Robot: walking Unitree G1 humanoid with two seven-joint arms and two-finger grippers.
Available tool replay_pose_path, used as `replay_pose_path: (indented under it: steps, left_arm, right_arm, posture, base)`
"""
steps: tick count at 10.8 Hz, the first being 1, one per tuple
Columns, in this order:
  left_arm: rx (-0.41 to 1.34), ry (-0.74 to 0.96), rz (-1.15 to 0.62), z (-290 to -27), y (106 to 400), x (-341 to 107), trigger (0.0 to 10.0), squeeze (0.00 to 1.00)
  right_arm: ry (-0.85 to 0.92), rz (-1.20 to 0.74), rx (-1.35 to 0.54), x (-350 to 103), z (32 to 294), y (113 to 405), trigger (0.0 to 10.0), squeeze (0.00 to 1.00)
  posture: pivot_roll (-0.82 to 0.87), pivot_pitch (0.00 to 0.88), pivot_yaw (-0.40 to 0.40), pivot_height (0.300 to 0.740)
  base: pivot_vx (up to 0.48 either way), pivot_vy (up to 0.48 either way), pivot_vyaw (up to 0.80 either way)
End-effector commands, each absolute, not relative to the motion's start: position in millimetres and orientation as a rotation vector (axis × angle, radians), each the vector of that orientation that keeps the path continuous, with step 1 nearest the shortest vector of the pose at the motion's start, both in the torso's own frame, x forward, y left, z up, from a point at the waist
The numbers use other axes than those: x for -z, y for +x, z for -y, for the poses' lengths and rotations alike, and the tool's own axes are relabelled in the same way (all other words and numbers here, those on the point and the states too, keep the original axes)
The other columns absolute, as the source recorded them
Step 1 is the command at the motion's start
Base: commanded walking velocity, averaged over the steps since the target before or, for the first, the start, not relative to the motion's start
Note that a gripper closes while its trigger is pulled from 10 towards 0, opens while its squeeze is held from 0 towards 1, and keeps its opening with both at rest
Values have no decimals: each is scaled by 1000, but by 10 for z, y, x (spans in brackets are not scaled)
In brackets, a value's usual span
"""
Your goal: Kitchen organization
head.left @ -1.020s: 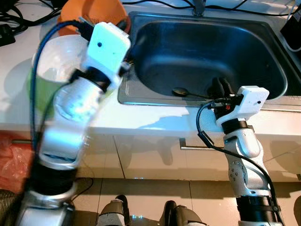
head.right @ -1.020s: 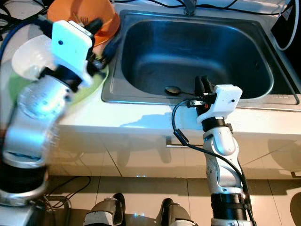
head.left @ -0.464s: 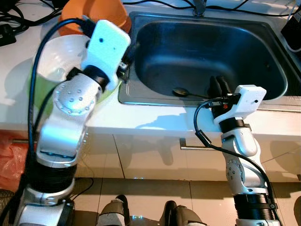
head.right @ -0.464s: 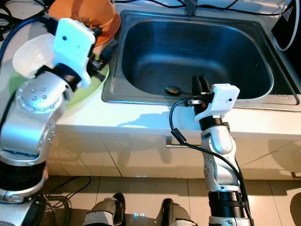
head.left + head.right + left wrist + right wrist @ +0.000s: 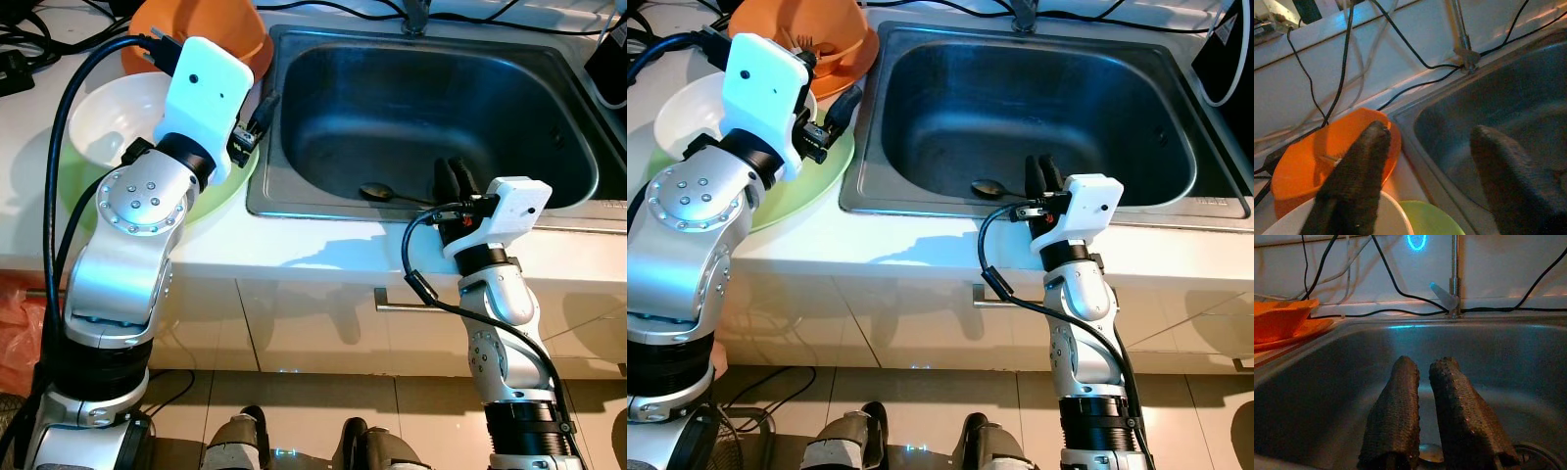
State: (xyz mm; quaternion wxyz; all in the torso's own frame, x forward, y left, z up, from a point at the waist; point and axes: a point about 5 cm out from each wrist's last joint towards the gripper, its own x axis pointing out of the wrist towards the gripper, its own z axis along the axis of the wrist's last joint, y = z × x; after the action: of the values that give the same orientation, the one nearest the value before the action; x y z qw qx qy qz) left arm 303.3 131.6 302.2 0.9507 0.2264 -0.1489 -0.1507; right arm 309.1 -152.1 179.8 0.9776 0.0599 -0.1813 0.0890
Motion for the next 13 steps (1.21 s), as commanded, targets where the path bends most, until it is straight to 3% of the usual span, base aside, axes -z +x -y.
replay_pose_path:
  steps: [1, 7, 9, 11, 13]
  left_arm:
    - [376, 492, 294, -1225, 2968, -3050, 10000, 0]
    - [353, 548, 132, -1367, 2941, -3042, 10000, 0]
    - [291, 476, 121, -1571, 2981, -3055, 10000, 0]
    - [189, 278, 226, -1856, 2979, -3237, 10000, 0]
    - [152, 168, 221, -2063, 3010, -3268, 10000, 0]
  right_arm:
    - [118, 244, -196, -1550, 1466, 3091, 10000, 0]
    - [128, 227, -221, -1519, 1389, 3136, 10000, 0]
    - [130, 226, -224, -1518, 1376, 3142, 10000, 0]
    - [133, 224, -226, -1506, 1372, 3137, 10000, 0]
    - [130, 223, -229, -1501, 1367, 3132, 10000, 0]
  posture:
    - [237, 215, -39, 740]
    - [285, 221, -33, 740]
    - [285, 221, -31, 740]
    - [281, 221, -30, 740]
    - [278, 222, -31, 740]
  base:
    - [0, 0, 0]
    - [0, 0, 0]
    - [0, 0, 0]
    - [0, 0, 0]
    - [0, 0, 0]
